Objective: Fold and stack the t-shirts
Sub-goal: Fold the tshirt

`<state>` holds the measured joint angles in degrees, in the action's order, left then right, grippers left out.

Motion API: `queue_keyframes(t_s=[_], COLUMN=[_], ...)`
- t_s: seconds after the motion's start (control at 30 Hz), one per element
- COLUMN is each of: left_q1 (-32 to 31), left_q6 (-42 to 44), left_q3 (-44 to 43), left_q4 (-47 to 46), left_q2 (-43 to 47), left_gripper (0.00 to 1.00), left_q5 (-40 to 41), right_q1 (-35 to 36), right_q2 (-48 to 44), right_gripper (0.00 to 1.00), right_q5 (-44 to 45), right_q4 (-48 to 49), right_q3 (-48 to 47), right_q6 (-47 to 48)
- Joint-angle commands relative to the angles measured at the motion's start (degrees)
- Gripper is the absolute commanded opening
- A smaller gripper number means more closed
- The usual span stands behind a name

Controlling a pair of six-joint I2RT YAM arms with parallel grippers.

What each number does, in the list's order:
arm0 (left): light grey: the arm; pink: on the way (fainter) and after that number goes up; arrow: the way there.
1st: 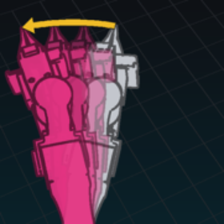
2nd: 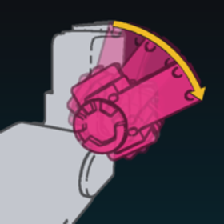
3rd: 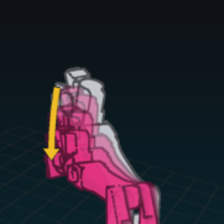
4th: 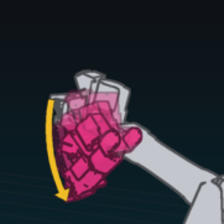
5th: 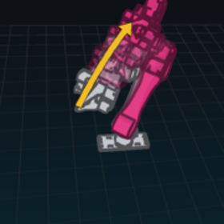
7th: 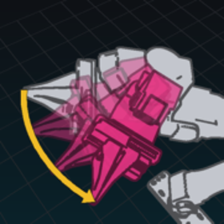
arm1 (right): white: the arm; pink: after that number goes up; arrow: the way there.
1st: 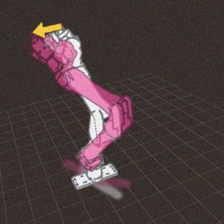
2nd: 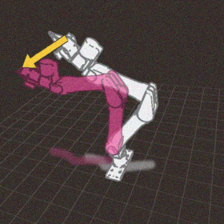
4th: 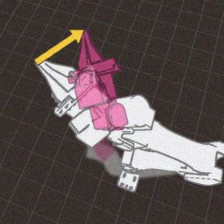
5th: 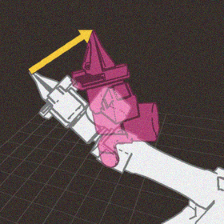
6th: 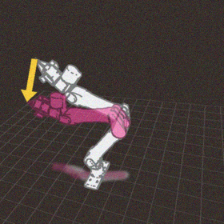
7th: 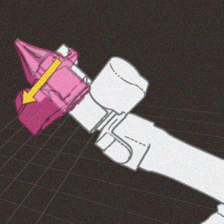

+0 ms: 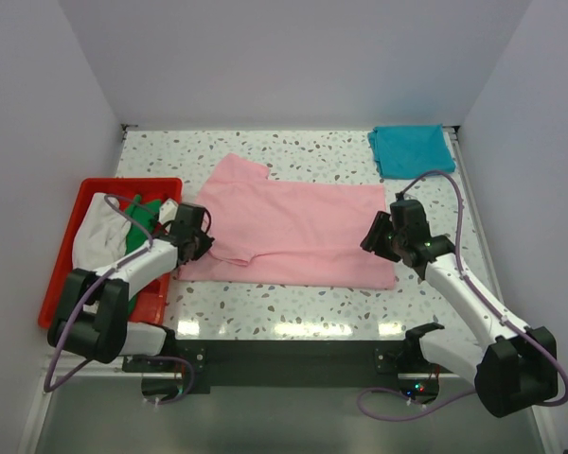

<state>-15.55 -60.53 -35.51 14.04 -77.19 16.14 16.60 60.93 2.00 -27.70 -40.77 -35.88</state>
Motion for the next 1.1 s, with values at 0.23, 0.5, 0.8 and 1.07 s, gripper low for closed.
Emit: queue_keyframes(t_s=[0.23, 0.5, 0.8, 1.07], left_q1=[-0.4, -0.4, -0.3, 0.0], left_q6=[2.5, 2.3, 1.9, 2.3], left_q3=[-5.6, -9.5, -13.0, -15.8], left_q4=[-5.0, -5.2, -5.5, -4.6], left_q2=[-3.2, -6.4, -10.3, -12.1], left_gripper=[0.0, 0.0, 0.0, 0.0], left_q5=[-1.7, -2.3, -2.8, -2.6], right_q1=[0.2, 0.2, 0.2, 0.1], right_q2=[-0.5, 2.8, 8.4, 12.0], right_gripper=[0.49, 0.49, 0.49, 0.49], right_q5=[0.7, 2.4, 4.6, 5.6], right_q4=[0.9, 1.9, 3.3, 4.7], right_q3=[-1.0, -3.3, -6.2, -7.4], right_q6=[0.1, 1.3, 3.4, 4.1])
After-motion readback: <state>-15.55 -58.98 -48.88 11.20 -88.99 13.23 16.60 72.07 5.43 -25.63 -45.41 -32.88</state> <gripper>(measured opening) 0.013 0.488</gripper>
